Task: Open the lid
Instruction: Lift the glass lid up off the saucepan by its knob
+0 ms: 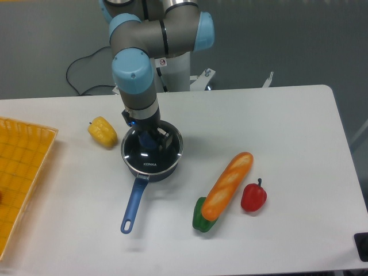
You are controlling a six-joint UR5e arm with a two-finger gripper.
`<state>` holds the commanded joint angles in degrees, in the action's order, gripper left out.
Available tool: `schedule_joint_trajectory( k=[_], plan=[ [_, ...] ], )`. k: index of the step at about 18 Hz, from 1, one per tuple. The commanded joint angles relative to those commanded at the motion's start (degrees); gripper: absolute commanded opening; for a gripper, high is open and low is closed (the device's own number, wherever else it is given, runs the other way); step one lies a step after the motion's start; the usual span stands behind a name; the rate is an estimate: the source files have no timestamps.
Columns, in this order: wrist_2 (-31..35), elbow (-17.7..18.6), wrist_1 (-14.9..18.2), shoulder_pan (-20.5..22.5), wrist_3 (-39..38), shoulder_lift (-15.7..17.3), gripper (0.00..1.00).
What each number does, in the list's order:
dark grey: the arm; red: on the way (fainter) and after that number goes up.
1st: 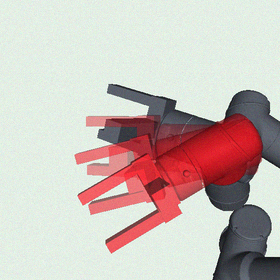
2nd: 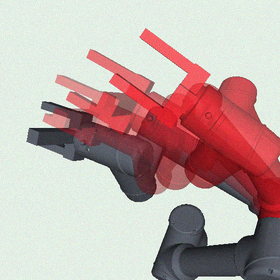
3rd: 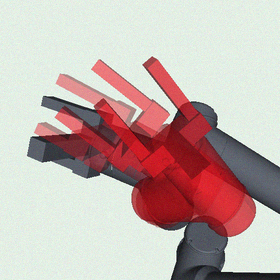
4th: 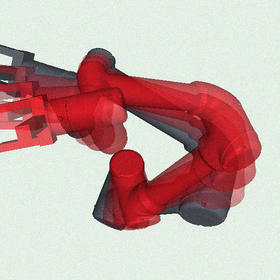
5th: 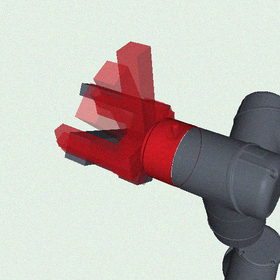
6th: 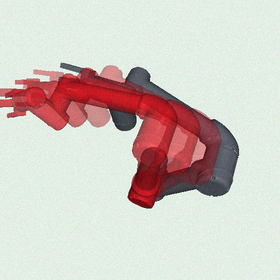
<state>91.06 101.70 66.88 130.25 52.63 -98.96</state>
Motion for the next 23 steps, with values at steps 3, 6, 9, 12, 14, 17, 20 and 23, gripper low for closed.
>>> schedule_joint_trajectory(
  k=[3,6,9,12,14,17,20,23],
  plan=[
    [-0.3,-0.7,0.1,0.8,3.3,0.0,0.52],
    [-1.1,-2.1,0.3,1.6,8.2,0.1,0.52],
    [-1.2,-2.7,0.9,2.4,9.4,0.3,0.52],
    [-1.1,-2.9,0.9,2.8,10.8,0.4,0.52],
    [-1.1,-3.2,0.9,3.0,10.8,0.4,0.52],
    [-1.1,-3.3,1.0,3.3,10.8,0.4,0.52],
    [-1.1,-3.3,1.0,3.3,10.8,0.4,0.52],
    [-1.0,-3.3,1.4,3.2,10.9,0.4,0.52]
  ],
)
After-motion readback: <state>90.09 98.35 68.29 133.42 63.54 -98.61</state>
